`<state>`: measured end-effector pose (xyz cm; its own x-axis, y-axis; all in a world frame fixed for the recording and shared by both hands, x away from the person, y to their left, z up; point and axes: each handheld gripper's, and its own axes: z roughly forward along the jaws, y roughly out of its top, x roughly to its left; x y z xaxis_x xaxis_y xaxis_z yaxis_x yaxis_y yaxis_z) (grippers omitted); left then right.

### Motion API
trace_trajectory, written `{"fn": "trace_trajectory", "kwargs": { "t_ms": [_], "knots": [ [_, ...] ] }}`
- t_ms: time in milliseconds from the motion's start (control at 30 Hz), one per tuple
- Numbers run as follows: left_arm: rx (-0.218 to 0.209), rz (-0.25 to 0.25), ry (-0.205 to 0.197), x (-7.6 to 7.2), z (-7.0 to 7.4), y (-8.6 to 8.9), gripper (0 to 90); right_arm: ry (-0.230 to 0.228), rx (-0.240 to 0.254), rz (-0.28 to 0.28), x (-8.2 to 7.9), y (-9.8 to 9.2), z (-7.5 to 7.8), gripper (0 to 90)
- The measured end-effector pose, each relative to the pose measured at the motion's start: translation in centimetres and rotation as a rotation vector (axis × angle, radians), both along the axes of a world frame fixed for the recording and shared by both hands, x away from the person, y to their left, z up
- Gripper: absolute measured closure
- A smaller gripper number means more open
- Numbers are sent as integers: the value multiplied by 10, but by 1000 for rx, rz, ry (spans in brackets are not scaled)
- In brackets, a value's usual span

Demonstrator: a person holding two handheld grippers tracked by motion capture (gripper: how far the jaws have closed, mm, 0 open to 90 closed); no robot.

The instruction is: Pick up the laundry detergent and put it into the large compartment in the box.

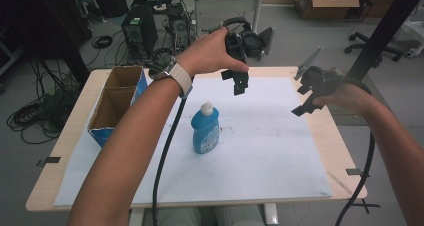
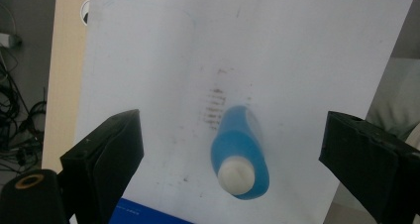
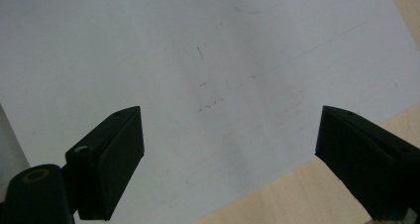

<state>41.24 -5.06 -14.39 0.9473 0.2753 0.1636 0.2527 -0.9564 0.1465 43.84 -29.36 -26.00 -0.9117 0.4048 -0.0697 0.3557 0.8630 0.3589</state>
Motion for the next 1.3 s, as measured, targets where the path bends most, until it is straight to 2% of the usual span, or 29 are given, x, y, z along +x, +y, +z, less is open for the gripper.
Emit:
{"fn": "trace_trajectory", "kwargs": {
  "t_ms": [233,333,400,567,633,700,800,967,1100,1133,1300],
  "knots": [
    [-6,19,-3,-6,5,1,87,-8,-11,1,-3,0,2,112],
    [-17,51,-5,-8,9,3,86,-14,-6,3,-5,0,5,112],
    [-43,86,-2,-9,12,5,86,-16,-3,3,-6,0,5,112],
    [-43,119,-7,-12,16,6,86,-17,0,1,-7,0,7,110],
    [-47,144,-11,-14,17,6,86,-16,-2,1,-7,0,6,109],
    [-52,171,4,-16,18,6,86,-15,-2,2,-7,-1,6,109],
    [-53,200,8,-17,19,5,86,-12,-5,3,-7,-1,5,109],
    [-33,276,-7,-18,21,7,86,-10,-3,5,-7,-1,5,109],
    [-37,331,-17,-19,22,10,87,-11,-1,8,-7,0,5,109],
    [-34,364,-25,-19,22,13,88,-11,-1,9,-7,0,5,109],
    [-35,399,-12,-20,18,17,87,-12,-1,9,-7,0,5,109]
  ]
}}
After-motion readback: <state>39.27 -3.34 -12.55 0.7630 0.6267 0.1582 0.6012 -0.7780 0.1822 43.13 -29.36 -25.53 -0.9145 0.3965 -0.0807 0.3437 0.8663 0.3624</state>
